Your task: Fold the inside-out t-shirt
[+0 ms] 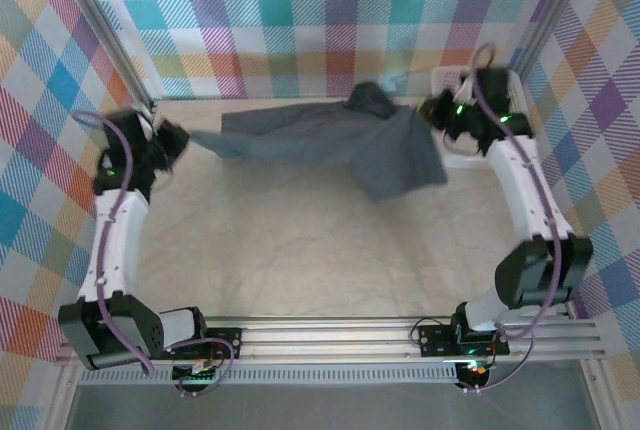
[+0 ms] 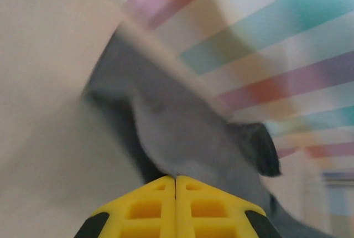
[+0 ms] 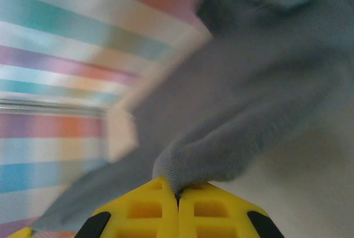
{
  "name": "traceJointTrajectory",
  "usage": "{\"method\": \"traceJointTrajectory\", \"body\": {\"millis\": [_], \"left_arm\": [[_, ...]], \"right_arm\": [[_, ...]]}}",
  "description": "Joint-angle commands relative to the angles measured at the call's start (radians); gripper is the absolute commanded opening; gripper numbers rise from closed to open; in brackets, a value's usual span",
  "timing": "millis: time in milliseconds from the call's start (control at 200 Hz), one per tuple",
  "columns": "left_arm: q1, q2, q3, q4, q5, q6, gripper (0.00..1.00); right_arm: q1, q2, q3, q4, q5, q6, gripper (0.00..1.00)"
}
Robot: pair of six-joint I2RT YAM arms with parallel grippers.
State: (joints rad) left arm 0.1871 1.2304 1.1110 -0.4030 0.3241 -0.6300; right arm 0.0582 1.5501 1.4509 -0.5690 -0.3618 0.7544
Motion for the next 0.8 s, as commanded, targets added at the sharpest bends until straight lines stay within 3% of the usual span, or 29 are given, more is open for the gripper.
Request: {"method": "traceJointTrajectory", "body": {"millis": [0, 145, 315, 365, 420, 445, 485, 525, 670, 795], "left_arm": [[-0.006, -0.060, -0.206, 0.096, 0.013, -0.044, 0.00], [-0.014, -0.049, -0.302, 0.038, -0.024, -0.017, 0.00], [-0.016, -0.059, -0.290, -0.067, -0.083, 0.037, 0.00], [-0.016, -0.075, -0.292, -0.099, -0.119, 0.050, 0.00], [-0.015, -0.089, -0.300, -0.124, -0.149, 0.064, 0.12], [-0.015, -0.096, -0.303, -0.127, -0.155, 0.072, 0.26], [-0.015, -0.106, -0.303, -0.132, -0.153, 0.083, 0.39], [-0.015, -0.122, -0.302, -0.133, -0.142, 0.090, 0.47], [-0.042, -0.181, -0.262, -0.134, -0.125, 0.103, 0.54], [-0.178, -0.132, -0.170, -0.143, -0.155, 0.157, 0.55]], "right_arm": [[-0.003, -0.004, -0.161, -0.032, -0.026, 0.034, 0.00], [-0.004, 0.019, -0.251, -0.070, 0.006, 0.086, 0.00], [-0.003, 0.015, -0.216, -0.251, 0.190, 0.116, 0.00], [-0.003, 0.009, -0.232, -0.252, 0.209, 0.101, 0.06], [-0.004, 0.004, -0.266, -0.216, 0.184, 0.062, 0.25], [-0.004, 0.004, -0.275, -0.214, 0.169, 0.046, 0.36], [-0.004, 0.000, -0.282, -0.219, 0.147, 0.008, 0.41], [-0.003, -0.012, -0.290, -0.235, 0.140, -0.024, 0.43], [-0.003, -0.136, -0.417, -0.270, 0.287, -0.071, 0.58], [-0.001, -0.182, -0.559, -0.154, 0.143, -0.122, 0.61]]}}
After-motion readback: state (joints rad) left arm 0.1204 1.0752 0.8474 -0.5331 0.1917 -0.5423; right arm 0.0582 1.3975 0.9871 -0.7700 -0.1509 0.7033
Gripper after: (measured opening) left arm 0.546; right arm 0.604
